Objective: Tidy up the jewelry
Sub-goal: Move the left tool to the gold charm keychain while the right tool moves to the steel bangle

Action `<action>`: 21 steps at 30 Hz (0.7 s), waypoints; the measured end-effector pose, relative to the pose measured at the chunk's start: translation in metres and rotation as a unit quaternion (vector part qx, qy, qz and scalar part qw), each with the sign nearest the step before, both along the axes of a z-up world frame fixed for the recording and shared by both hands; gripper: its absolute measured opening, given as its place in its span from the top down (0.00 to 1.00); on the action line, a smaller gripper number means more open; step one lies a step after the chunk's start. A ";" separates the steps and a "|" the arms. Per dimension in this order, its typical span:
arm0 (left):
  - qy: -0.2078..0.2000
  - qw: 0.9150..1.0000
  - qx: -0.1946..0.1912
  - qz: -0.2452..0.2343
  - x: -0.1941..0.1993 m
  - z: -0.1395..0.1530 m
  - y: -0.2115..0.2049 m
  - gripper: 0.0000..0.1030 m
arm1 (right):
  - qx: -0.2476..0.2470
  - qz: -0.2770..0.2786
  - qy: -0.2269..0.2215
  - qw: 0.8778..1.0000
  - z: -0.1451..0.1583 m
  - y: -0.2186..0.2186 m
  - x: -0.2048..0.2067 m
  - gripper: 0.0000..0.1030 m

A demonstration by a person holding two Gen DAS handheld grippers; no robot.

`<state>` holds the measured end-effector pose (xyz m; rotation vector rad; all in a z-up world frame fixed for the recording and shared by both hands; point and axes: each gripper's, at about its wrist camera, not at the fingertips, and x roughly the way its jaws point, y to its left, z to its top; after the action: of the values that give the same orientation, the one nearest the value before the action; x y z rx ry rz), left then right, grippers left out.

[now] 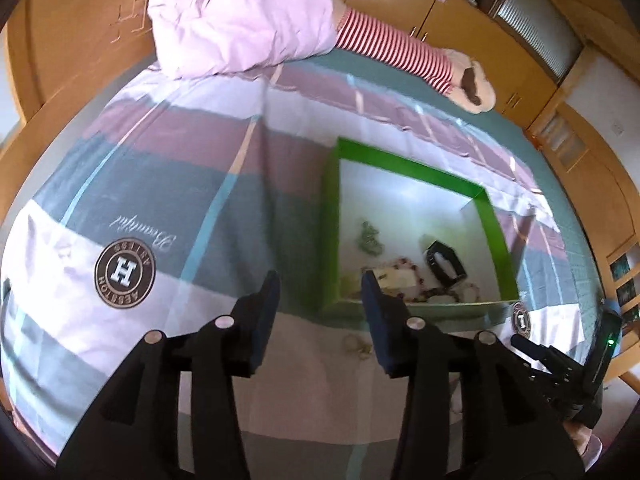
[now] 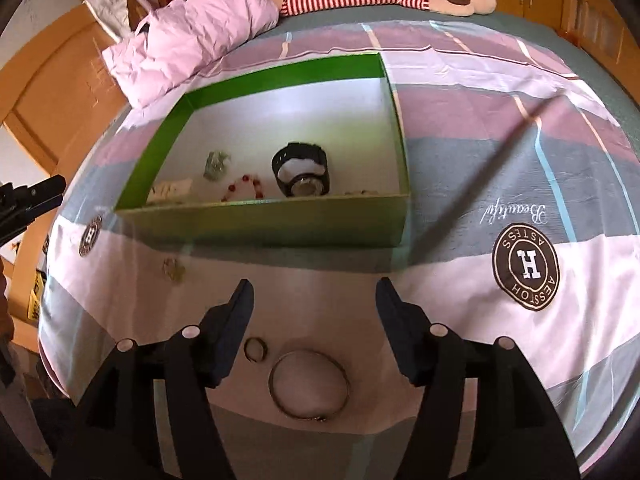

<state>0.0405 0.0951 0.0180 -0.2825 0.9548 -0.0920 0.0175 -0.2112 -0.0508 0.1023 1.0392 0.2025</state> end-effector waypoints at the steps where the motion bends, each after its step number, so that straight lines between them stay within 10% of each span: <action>1: 0.003 1.000 0.001 -0.002 -0.001 -0.002 -0.002 0.55 | -0.008 0.004 0.004 1.000 -0.001 0.003 0.000 0.38; 15: 0.094 0.988 0.039 -0.114 -0.004 -0.058 -0.081 0.52 | -0.084 0.108 0.057 0.989 -0.034 0.030 -0.019 0.37; 21: 0.121 0.987 0.009 -0.102 0.004 -0.070 -0.084 0.44 | -0.097 0.154 0.011 0.983 -0.043 0.059 -0.029 0.38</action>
<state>0.0448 0.0108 -0.0519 -0.1795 1.2242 -0.2411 -0.0118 -0.1525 -0.0941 -0.2361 1.0895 0.3797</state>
